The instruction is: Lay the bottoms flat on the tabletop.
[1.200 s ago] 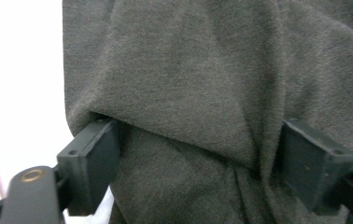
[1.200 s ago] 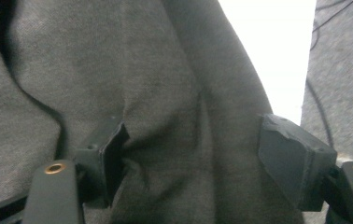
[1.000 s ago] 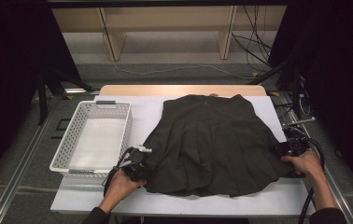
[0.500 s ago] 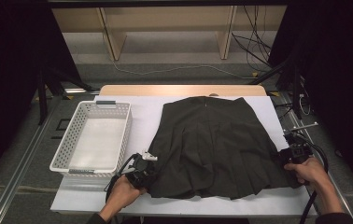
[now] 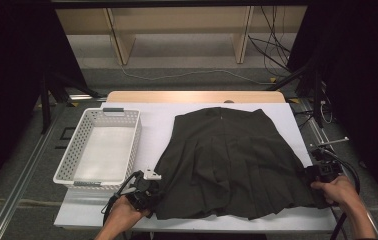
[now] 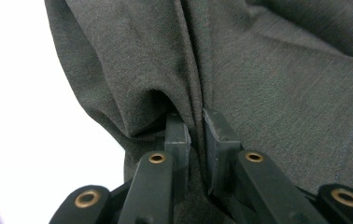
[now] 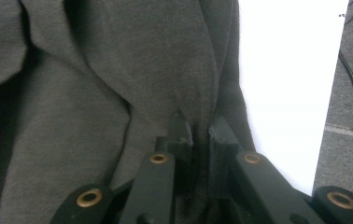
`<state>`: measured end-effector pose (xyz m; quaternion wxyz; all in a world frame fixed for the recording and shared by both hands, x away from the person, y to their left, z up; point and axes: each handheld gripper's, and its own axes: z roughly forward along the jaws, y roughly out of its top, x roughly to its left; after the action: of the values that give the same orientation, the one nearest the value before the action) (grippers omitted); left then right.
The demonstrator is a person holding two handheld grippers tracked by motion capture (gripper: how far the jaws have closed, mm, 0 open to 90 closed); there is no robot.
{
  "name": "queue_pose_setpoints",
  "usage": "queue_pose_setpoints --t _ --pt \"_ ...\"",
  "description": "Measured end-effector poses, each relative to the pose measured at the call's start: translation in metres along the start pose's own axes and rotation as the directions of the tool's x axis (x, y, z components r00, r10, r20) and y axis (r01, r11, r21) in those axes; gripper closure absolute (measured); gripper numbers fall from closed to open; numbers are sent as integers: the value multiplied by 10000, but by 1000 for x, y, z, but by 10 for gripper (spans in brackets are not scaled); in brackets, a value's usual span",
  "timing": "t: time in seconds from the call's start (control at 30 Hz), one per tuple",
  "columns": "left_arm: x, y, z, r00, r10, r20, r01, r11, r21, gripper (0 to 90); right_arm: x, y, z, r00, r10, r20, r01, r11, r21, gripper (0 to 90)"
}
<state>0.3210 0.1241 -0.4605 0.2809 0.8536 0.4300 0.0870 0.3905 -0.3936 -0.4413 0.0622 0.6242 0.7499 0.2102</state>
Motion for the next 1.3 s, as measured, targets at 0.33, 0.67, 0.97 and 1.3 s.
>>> queue_pose_setpoints --t 0.33,0.67,0.97,1.3 --pt "1 2 -4 9999 115 -44 -115 9999 85 793 9 3 -8 9980 -58 624 101 9975 -700 544" --pt "-3 6 -21 9982 -36 -602 -35 9931 -1172 511 87 15 -49 9864 -1600 -386 1414 9436 -2995 467" --pt "-1 7 -16 9949 -471 -887 350 9905 -1328 323 164 12 -13 9304 -3209 -1771 2774 9323 -2319 505" --pt "-2 8 -15 9931 -600 -1003 462 9899 -1343 289 217 -1 16 8544 -4269 -2961 3955 9040 -1622 611"
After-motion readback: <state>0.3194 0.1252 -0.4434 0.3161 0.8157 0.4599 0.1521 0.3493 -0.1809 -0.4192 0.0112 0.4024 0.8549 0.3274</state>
